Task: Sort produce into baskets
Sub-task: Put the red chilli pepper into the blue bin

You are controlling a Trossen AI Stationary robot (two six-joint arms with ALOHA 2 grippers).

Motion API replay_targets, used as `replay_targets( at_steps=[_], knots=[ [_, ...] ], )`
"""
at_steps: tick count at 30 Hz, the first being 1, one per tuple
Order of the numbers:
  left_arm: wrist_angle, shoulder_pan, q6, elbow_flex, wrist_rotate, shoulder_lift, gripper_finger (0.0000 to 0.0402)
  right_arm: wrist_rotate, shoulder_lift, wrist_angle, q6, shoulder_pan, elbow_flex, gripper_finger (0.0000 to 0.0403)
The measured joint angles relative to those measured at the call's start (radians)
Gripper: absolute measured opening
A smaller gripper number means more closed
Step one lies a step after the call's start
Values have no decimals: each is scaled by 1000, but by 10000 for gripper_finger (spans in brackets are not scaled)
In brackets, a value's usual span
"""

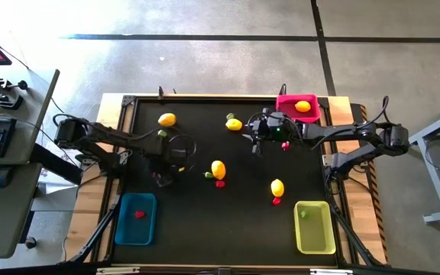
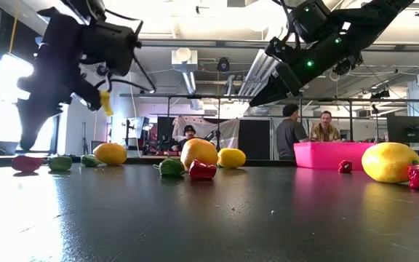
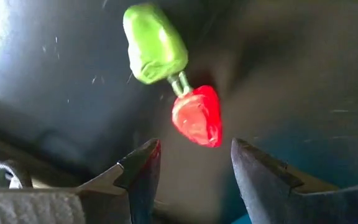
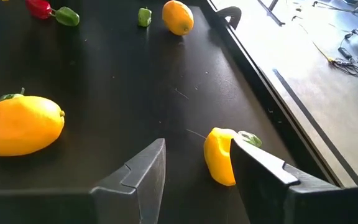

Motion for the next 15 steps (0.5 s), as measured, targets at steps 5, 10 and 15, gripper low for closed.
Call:
replay_targets(
  at_steps=[5,10,15],
  knots=[
    [56,0,-14,-44,0,0,186,0,0,0,0,0,0,172],
    [90,0,-23,-67,0,0,182,0,0,0,0,0,0,171],
    [95,0,-23,-68,0,0,152,0,0,0,0,0,0,171]
  ],
)
